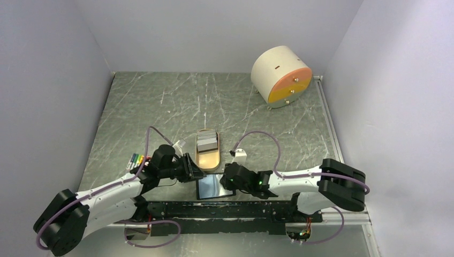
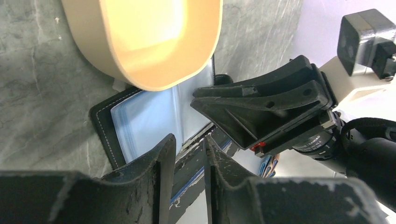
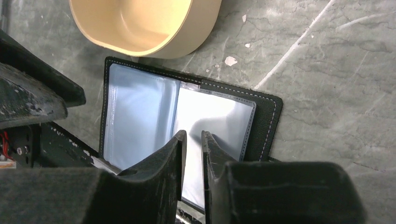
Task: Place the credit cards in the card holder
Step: Open the card holder at the center of the board.
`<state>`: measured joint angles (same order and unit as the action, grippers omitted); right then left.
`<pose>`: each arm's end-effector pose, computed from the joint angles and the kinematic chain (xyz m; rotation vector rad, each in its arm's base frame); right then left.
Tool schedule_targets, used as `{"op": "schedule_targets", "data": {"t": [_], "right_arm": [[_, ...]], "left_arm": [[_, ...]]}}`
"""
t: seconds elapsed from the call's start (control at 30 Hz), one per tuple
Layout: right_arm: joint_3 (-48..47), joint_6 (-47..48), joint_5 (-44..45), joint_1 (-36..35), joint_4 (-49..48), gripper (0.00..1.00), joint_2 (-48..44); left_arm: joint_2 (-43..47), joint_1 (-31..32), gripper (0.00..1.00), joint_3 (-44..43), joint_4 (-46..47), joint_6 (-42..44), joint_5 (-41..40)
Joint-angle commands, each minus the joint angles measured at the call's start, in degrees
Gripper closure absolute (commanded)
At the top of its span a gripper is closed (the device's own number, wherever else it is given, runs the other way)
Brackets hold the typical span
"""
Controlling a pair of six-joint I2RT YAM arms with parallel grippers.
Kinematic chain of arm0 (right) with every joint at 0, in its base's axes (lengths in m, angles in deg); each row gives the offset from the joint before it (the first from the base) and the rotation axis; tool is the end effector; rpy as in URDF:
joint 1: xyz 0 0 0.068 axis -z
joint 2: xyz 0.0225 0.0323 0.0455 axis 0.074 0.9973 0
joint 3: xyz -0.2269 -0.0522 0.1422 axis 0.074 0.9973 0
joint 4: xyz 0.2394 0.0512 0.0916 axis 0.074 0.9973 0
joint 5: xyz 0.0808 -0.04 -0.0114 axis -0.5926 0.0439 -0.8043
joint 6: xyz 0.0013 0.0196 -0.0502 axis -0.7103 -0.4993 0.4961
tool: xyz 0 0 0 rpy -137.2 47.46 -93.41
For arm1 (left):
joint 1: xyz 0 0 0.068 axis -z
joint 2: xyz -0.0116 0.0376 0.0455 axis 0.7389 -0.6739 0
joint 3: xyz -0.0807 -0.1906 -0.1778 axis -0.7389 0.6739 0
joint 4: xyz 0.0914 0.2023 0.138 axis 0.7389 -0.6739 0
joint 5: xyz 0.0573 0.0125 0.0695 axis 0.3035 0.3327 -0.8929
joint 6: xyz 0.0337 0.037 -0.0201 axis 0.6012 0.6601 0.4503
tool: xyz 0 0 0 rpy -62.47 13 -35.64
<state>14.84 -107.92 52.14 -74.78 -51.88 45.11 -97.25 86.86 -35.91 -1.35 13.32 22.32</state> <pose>0.0900 0.2201 0.1384 -0.1843 2.4015 0.7055 0.1287 -0.1225 0.1478 -0.2499 2.5114 -1.3047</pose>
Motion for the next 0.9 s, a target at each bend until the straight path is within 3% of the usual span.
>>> {"op": "schedule_targets", "data": {"t": [0.0,0.33,0.7,0.87], "right_arm": [[-0.9,4.0,-1.5,0.7,4.7,0.76,-2.3],[-7.8,20.6,-7.2,1.5,3.4,0.66,-1.7],[-11.5,25.1,-7.1,2.1,5.3,0.64,-3.8],[-14.1,31.6,-3.6,3.7,5.8,0.53,-4.5]], "left_arm": [[2.0,0.5,0.66,-2.5,-0.9,2.2,-0.5],[2.8,0.4,0.67,0.1,2.3,-1.0,-0.4],[3.2,0.5,0.67,0.3,1.7,-1.8,-0.5],[6.1,0.5,0.61,1.4,-1.9,-3.9,-3.2]]}}
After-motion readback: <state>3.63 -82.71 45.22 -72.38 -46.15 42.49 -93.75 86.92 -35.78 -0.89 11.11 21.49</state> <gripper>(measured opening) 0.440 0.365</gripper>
